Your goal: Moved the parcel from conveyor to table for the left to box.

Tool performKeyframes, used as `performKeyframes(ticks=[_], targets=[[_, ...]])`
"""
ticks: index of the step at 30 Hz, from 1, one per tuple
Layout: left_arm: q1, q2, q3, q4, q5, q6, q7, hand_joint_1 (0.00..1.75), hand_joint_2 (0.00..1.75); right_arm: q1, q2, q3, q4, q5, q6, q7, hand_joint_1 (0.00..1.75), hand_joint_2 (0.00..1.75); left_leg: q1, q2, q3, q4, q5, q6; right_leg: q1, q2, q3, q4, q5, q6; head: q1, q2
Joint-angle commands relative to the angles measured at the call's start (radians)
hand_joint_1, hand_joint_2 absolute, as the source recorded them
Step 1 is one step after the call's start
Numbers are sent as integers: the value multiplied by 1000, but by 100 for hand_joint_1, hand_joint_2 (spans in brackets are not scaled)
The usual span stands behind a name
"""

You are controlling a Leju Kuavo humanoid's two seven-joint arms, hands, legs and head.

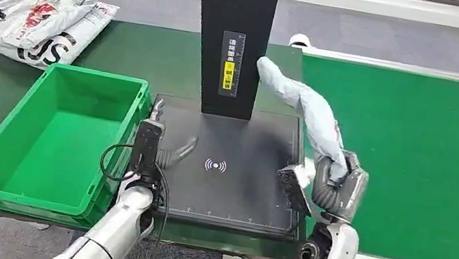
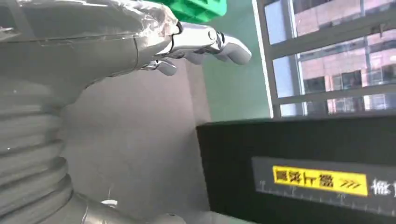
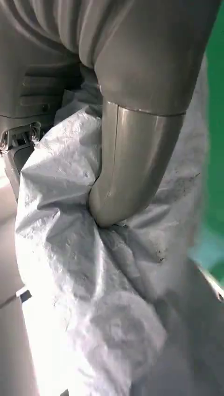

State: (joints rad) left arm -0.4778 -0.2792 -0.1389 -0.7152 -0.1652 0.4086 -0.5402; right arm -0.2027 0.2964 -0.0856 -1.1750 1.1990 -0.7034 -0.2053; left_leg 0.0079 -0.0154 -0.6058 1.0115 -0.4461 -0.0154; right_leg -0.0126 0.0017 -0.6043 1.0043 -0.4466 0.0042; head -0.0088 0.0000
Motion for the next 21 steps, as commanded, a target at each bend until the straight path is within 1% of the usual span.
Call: performKeyframes(ticks=[1,2,3,5,6,7,8,9,12,21], targets=[[-33,16,60,-4,-9,-29,11,0,175,-69,-63,416,202,-32,172,215,175,175,1,9,4,-1,-1,0,2,8,2,-3,2,-1,0,0],[-32,23,51,-11,-7,-36,12,0,175,-71,-70,443,221,-63,250,233,175,175,1,9,4,-1,-1,0,1,7,1,-1,2,-1,0,0],[-27,27,48,-25,1,-39,13,0,175,-67,-87,483,234,-55,320,273,175,175,1,10,6,-2,-1,0,1,8,3,-3,2,-1,0,0],[-27,29,48,-26,1,-40,13,0,175,-59,-90,487,235,-53,316,269,175,175,1,6,3,-1,-1,0,2,4,1,-1,1,-1,0,0],[-27,31,43,-31,3,-49,14,0,175,-58,-92,488,255,-119,441,253,175,175,1,6,5,-3,0,0,2,4,4,-3,1,-1,0,0],[-28,29,41,-35,10,-51,6,0,175,-50,-118,521,251,-112,488,258,166,175,1,6,6,-3,0,0,2,4,4,-3,1,-1,0,0],[-31,27,39,-40,14,-49,-3,0,175,-50,-132,547,278,-105,524,261,168,175,1,5,5,-2,-1,0,2,3,4,-3,1,-1,0,0],[-34,26,36,-43,20,-47,-10,0,175,-50,-134,552,292,-135,545,239,173,175,1,4,6,-3,0,0,2,2,6,-4,1,-1,0,0],[-39,24,28,-63,36,-39,-26,0,175,-72,-153,590,331,-177,574,204,175,175,1,3,4,-2,-1,1,2,2,4,-3,1,0,0,0],[-38,26,25,-64,38,-38,-23,0,175,-82,-153,595,333,-184,578,201,175,175,1,4,4,-1,-1,0,2,2,3,-2,1,-1,0,0]])
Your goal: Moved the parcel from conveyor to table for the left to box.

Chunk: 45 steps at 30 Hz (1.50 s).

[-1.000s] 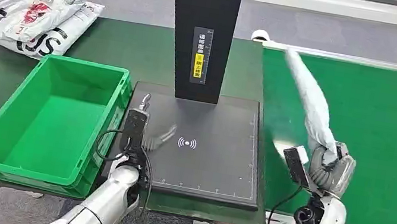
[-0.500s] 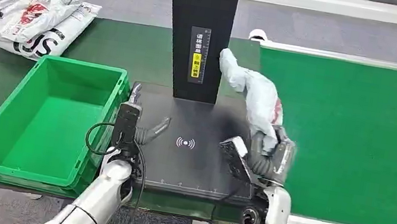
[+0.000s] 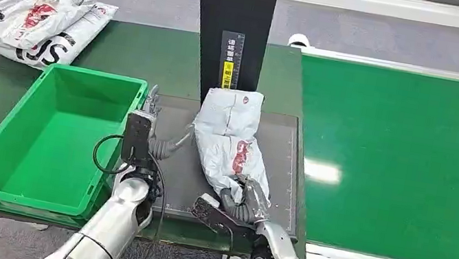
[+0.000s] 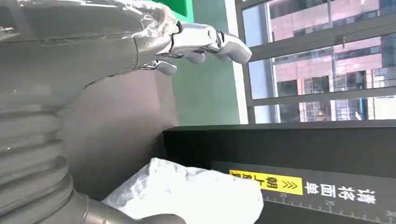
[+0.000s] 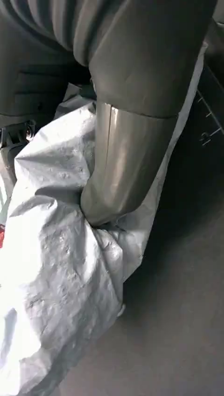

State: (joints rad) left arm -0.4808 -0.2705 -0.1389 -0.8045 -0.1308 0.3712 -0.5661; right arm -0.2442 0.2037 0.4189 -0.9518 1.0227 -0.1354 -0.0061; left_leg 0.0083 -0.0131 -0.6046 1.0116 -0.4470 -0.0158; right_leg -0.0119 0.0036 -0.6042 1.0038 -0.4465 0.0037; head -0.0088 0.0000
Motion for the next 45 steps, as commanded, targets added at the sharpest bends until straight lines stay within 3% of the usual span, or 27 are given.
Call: performKeyframes(ticks=[1,2,3,6,10,13,16,17,19,25,27,38,44,45], targets=[[-35,17,25,25,4,-1,3,0,175,-41,-61,91,109,-7,10,2,175,175,1,1,3,-2,0,0,1,0,3,-2,1,0,0,0],[-35,17,24,25,7,-1,0,0,175,-39,-61,93,106,-15,12,2,169,175,0,2,4,-2,0,0,0,0,4,-2,1,0,0,0],[-34,18,22,19,15,-2,-6,0,175,-44,-69,105,106,-23,14,-2,2,175,1,1,5,-2,0,0,1,0,5,-3,1,0,0,0],[-19,25,9,-12,13,10,-17,0,175,-26,-76,68,50,-98,-46,-49,0,175,0,1,5,-2,0,0,1,0,4,-2,1,0,0,0],[43,30,-3,-105,-13,33,-33,0,175,40,-77,-48,-192,-205,-160,-153,0,175,0,1,5,-2,0,0,1,0,4,-2,0,0,0,0],[28,41,-63,-58,-108,5,30,0,175,65,-53,-144,-300,-341,-206,-240,0,175,-1,1,2,-1,0,0,-1,0,1,0,0,0,0,0],[-57,50,-156,146,-272,-39,139,0,175,65,-30,-201,-325,-522,-205,-346,0,175,-1,-2,3,-1,0,0,0,-3,3,0,-1,0,0,0],[-61,46,-155,161,-277,-36,137,0,175,61,-32,-199,-322,-524,-203,-347,0,175,-1,-3,2,-1,1,0,0,-4,2,0,-1,0,0,0],[-112,42,-209,318,-390,-79,173,0,175,58,-15,-215,-330,-674,-174,-410,0,175,-1,-2,2,0,0,0,-1,-3,2,-1,-1,0,0,0],[-160,30,-319,443,-549,-196,199,0,175,21,-2,-237,-344,-775,-163,-439,0,175,-2,0,3,-1,0,1,-2,-2,3,-1,0,0,0,0],[-174,23,-370,473,-625,-264,242,0,175,12,5,-254,-342,-851,-82,-429,0,175,-1,0,3,0,-1,1,-1,-1,2,0,0,0,0,0],[-171,21,-370,475,-631,-264,246,0,175,14,6,-256,-335,-854,-78,-431,0,175,-1,3,4,-1,-1,1,-1,1,3,-1,0,0,0,0],[-172,33,-462,548,-824,-439,440,0,175,3,14,-264,-329,-853,-73,-454,0,175,-1,3,6,-2,-1,1,-1,1,5,-3,1,0,0,0],[-168,38,-460,550,-831,-444,448,9,175,0,12,-258,-324,-852,-72,-454,0,175,-2,3,5,-2,-1,1,-2,2,4,-2,0,0,0,0]])
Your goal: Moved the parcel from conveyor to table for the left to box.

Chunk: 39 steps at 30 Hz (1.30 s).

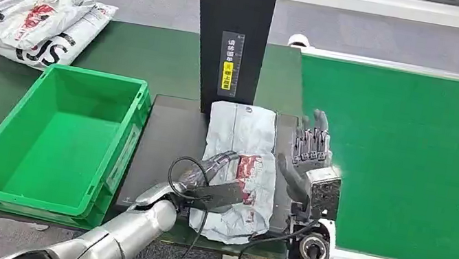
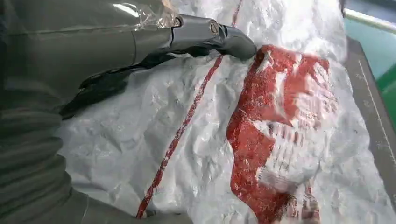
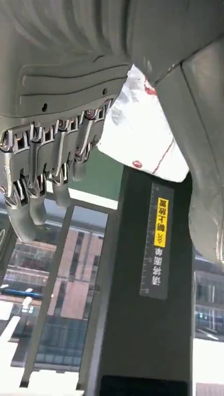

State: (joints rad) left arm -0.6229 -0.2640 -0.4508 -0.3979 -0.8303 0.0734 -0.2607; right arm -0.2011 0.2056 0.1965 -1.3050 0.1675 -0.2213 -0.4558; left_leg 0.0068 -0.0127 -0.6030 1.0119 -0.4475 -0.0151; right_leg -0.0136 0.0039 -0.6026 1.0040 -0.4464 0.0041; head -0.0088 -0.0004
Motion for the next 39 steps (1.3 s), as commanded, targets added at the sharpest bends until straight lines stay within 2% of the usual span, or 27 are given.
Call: performKeyframes(ticks=[1,2,9,14,18,22,26,28,30,34,36,39], targets=[[-24,33,-144,145,-133,-149,142,168,175,-44,7,-31,31,0,16,-4,0,175,0,2,5,-3,0,1,1,1,5,-3,1,0,0,0],[-21,38,-130,141,-135,-144,143,175,175,-40,2,-23,26,1,13,-6,0,175,-1,1,6,-2,0,0,0,0,6,-2,0,0,0,0],[-67,33,39,38,-62,104,46,175,175,36,-10,-11,-41,9,-10,0,0,175,0,2,14,-5,-1,2,1,0,15,-6,-1,1,0,0],[-123,51,114,-87,-68,257,83,175,175,-22,-5,-6,66,12,-50,11,0,175,1,1,11,1,-3,0,1,-1,11,0,-2,0,0,0],[-125,61,124,-97,-69,242,81,175,175,-43,0,-4,100,7,-60,2,0,175,1,3,10,0,-2,-1,2,1,10,0,-1,0,0,0],[-139,82,163,-141,-98,405,79,175,175,-78,5,-3,156,-2,-64,2,0,175,1,3,11,-1,-2,0,2,2,11,-1,-1,-1,0,0],[-94,126,203,-372,-223,558,169,175,175,-108,8,-4,192,-8,-106,-14,0,175,1,5,8,0,-2,0,2,4,8,0,0,-1,0,0],[-75,148,243,-469,-308,579,235,175,175,-115,7,-1,205,-17,-122,-15,0,175,1,5,7,-1,-2,-1,2,4,6,0,0,-1,0,0],[-81,189,288,-506,-394,602,303,175,175,-120,3,1,222,-27,-134,-21,0,175,1,6,7,-1,-2,-1,2,5,6,-1,0,-1,0,0],[-42,264,385,-532,-515,625,355,175,175,-131,-1,19,273,-47,-139,-34,0,175,1,8,9,-2,-3,-1,2,7,8,-2,0,-1,0,0],[18,284,482,-562,-611,625,404,175,175,-137,1,34,300,-55,-146,-46,0,175,1,13,12,-4,-3,-1,2,12,8,-3,1,-2,0,0],[51,305,557,-546,-645,625,430,175,175,-142,7,44,319,-63,-153,-49,0,175,1,11,11,-4,-3,-1,2,9,8,-2,-1,-1,0,0]])
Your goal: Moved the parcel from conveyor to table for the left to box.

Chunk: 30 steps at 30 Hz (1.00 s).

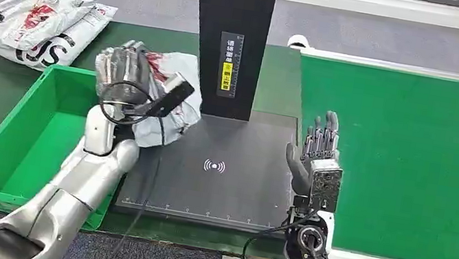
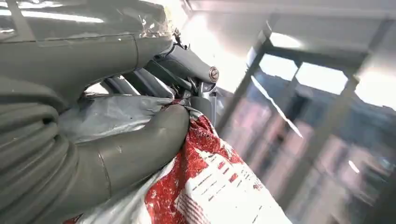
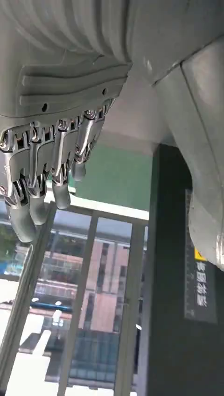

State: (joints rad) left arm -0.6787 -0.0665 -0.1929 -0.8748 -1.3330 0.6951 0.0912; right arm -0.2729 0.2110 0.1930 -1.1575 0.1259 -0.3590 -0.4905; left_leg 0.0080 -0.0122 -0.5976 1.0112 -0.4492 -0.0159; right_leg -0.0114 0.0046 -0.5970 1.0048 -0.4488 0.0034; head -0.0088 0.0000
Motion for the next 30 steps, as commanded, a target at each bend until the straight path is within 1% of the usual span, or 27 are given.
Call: performKeyframes(ticks=[1,2,3,4,5,6,7,8,12,16,17,18,20,21,22,23,25,27,28,29,30], targets=[[107,107,299,-69,-143,3,78,175,175,-71,2,47,171,-21,-15,-14,0,175,0,12,7,-5,-1,0,0,11,3,-4,2,-1,0,0],[108,115,328,-29,-184,3,128,175,175,-78,1,53,180,-23,-20,-8,0,175,1,11,7,-5,-1,0,1,9,4,-5,2,-1,0,0],[105,126,338,-2,-202,3,159,175,175,-81,0,55,184,-26,-19,-2,0,175,1,6,3,-2,-1,0,1,5,1,-2,1,-1,0,0],[115,139,347,-2,-234,3,194,175,175,-81,0,55,184,-26,-19,1,0,175,1,8,5,-3,-1,0,1,7,2,-2,1,-1,0,0],[119,176,313,37,-238,-17,266,175,175,-80,-1,58,187,-23,-17,5,0,175,0,7,3,-2,0,0,0,6,0,-1,1,-1,0,0],[118,176,331,78,-236,-41,269,175,175,-79,-4,59,192,-14,-14,13,0,175,1,7,4,-3,0,0,1,5,1,-2,1,-1,0,0],[121,203,296,111,-238,-112,322,175,175,-79,-6,56,196,-12,-8,14,0,175,1,8,6,-4,0,0,0,7,3,-4,1,-1,0,0],[126,204,294,117,-238,-107,325,175,175,-79,-7,55,200,-12,-5,14,0,175,1,5,3,-2,0,0,0,4,1,-2,1,-1,0,0],[124,202,291,123,-238,-100,328,175,175,-80,-7,53,203,-11,-4,14,0,175,1,4,2,-2,0,0,0,3,1,-2,1,-1,0,0],[118,201,286,126,-238,-102,332,175,175,-81,-6,53,203,-10,-4,13,0,175,1,0,-1,-1,0,0,0,0,-2,-1,0,-1,0,0],[111,199,293,156,-238,-190,344,175,175,-83,-8,50,209,-4,5,17,0,175,1,1,1,-1,0,0,0,0,0,-2,0,-1,0,0],[118,231,223,178,-238,-261,405,175,175,-87,-10,48,218,-2,13,17,0,175,1,1,-1,-1,0,0,1,0,-1,-1,0,-1,0,0],[109,214,277,244,-225,-315,343,175,175,-94,-13,39,230,7,22,17,0,175,1,1,0,-1,0,0,0,1,-1,-1,0,-1,0,0],[90,217,263,302,-228,-378,350,175,175,-94,-15,34,225,13,31,19,0,175,1,2,2,-2,0,0,0,1,1,-2,0,-1,0,0],[82,217,267,327,-238,-385,349,145,175,-89,-15,30,214,18,35,25,0,175,1,2,1,-2,0,0,0,1,-1,-1,0,-1,0,0],[71,210,275,349,-236,-359,347,0,175,-77,-16,23,194,26,39,33,0,175,1,2,2,-2,0,0,0,1,0,-2,0,-1,0,0],[43,199,301,375,-238,-331,356,0,175,-51,-20,18,154,45,44,50,0,175,1,0,1,-2,1,0,1,-1,0,-2,0,-1,0,0],[22,181,317,360,-238,-234,349,0,175,-17,-21,7,111,72,43,66,0,175,2,-3,-1,-1,1,0,2,-4,-1,-2,-1,-1,0,0],[18,166,340,333,-238,-180,328,0,175,-2,-21,1,91,94,34,76,0,175,2,-3,-2,0,1,-1,2,-4,-2,-1,-1,-1,0,0],[16,145,368,289,-208,-113,281,0,175,12,-21,-5,75,102,33,81,0,175,2,-3,-1,-1,1,-1,2,-5,-1,-2,-1,-1,0,0],[11,138,374,267,-205,-92,265,0,175,17,-20,-7,68,108,30,85,0,175,2,-5,-1,-1,1,-1,2,-7,0,-2,-1,-1,0,0]])
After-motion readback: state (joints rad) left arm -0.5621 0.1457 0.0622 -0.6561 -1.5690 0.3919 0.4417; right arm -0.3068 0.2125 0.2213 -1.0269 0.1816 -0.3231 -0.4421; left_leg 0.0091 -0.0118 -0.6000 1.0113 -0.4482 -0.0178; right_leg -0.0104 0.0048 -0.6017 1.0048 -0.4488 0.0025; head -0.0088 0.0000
